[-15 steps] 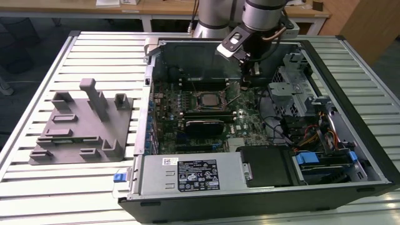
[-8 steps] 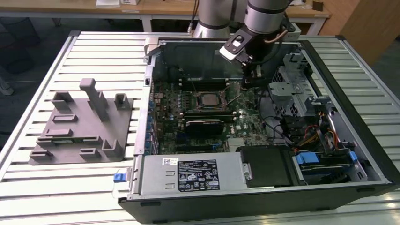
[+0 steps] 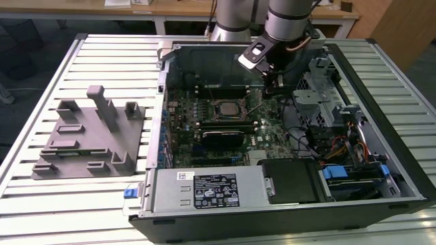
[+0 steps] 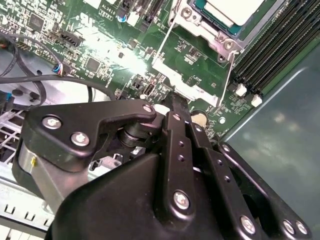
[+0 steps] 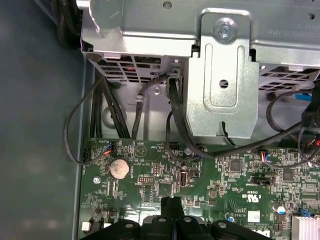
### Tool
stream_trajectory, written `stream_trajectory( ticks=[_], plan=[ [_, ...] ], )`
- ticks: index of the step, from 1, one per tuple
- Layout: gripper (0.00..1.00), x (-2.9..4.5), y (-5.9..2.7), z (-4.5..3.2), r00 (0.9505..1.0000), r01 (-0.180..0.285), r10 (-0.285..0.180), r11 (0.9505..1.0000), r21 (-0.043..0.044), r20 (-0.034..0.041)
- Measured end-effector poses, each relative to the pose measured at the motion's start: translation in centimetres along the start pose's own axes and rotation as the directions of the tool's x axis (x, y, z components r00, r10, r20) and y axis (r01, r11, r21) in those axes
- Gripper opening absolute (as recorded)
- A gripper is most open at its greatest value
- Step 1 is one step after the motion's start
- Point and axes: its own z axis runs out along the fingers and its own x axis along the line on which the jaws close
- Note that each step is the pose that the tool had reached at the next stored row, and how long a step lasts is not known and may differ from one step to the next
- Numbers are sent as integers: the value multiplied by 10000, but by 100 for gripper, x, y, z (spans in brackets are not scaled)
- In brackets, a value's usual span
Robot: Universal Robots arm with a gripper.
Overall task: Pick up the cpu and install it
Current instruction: 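Close the cpu cover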
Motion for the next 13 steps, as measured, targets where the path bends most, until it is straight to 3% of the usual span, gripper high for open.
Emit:
stream_trajectory(
  ticks=[6,13],
  plan=[
    [11,2,-40,-4,10000,0,0,10000,13,-14],
    [11,2,-67,-39,10000,2,-2,9999,115,-23]
  ],
)
